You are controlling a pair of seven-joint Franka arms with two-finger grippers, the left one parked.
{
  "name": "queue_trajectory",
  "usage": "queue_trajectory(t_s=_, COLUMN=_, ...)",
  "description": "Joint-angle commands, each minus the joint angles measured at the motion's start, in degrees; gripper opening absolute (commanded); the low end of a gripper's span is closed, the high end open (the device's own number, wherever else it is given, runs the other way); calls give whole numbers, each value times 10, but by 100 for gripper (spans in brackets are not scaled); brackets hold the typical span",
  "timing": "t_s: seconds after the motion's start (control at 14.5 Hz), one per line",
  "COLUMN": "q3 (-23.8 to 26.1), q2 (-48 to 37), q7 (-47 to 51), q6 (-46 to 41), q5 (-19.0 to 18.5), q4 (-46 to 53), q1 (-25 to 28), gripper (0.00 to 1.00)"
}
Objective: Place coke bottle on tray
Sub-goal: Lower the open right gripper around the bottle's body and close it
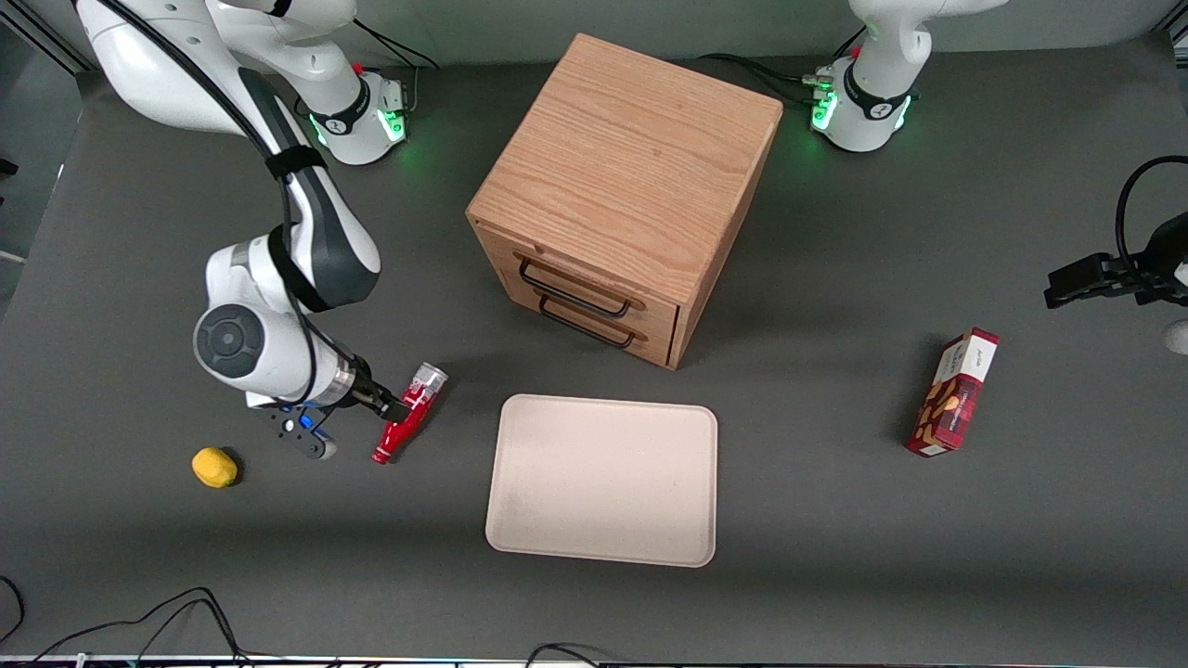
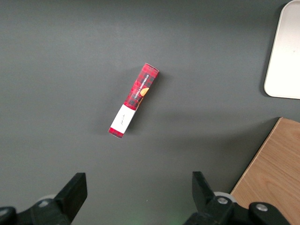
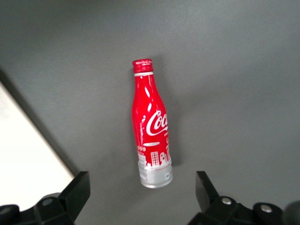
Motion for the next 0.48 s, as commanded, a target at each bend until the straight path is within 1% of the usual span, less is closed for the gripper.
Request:
queue_trajectory(t_s=0.0, q3=2, q2=-11, q7=20, q6=63, q5=-13, q4=-54, q1=0, gripper=100)
queue_trajectory(t_s=0.07, q3=2, q2=-5, q7=28, q6=85, q5=-22, q4=-64, q1=0, gripper=100)
queue_trajectory(t_s=0.21, q3=2, q2=15, q7=60, q6=128, q5=-53, q4=-79, q1=0, gripper=100)
queue_trajectory(t_s=0.41, q3=3, q2=47, q7=71, q6=167, q5=-62, q4=-83, q1=0, gripper=100)
